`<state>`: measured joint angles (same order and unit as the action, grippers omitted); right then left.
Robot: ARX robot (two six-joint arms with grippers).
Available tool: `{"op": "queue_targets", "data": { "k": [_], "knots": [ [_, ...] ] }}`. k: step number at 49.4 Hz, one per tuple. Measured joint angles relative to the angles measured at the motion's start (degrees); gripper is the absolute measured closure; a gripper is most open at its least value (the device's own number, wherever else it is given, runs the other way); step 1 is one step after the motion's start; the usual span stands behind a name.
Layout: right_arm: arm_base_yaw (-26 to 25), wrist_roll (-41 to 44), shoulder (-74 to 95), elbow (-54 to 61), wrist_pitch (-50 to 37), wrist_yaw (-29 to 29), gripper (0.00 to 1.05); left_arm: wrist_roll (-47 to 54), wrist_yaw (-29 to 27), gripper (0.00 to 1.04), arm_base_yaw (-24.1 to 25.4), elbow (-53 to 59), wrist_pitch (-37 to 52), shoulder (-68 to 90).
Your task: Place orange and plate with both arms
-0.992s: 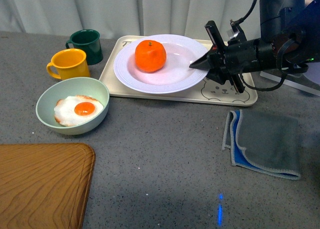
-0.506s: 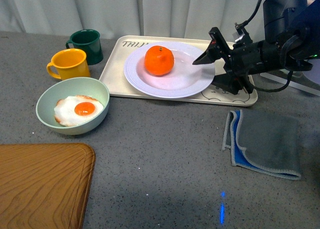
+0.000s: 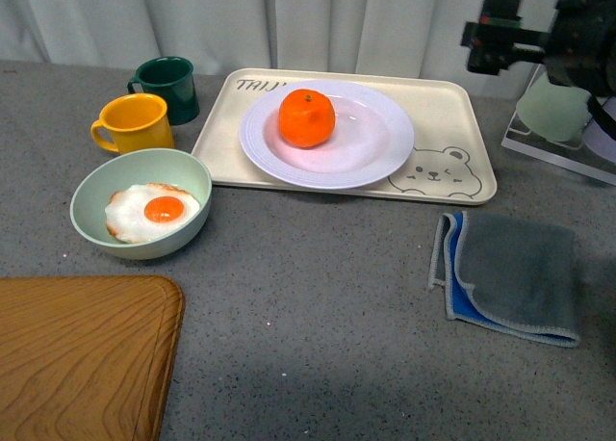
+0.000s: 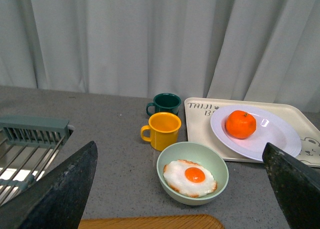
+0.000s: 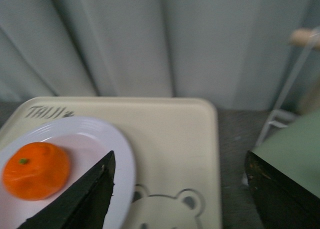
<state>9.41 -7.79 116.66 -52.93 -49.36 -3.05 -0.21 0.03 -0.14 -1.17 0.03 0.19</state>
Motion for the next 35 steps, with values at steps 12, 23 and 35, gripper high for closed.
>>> {"op": "queue_targets", "data": {
  "k": [12, 23, 35],
  "knots": [
    [-3.4, 7.2, -15.9, 23.1, -22.3, -3.4, 0.85, 0.0, -0.1, 0.07, 0.0, 0.0, 0.0, 0.0],
    [-5.2, 7.7, -31.1, 35.6, -17.9, -1.0, 1.04, 0.0, -0.1, 0.07, 0.0, 0.0, 0.0, 0.0],
    [-9.0, 7.7, -42.5, 43.2, -13.9, 2.7, 1.04, 0.0, -0.1, 0.07, 0.0, 0.0, 0.0, 0.0]
  ]
}}
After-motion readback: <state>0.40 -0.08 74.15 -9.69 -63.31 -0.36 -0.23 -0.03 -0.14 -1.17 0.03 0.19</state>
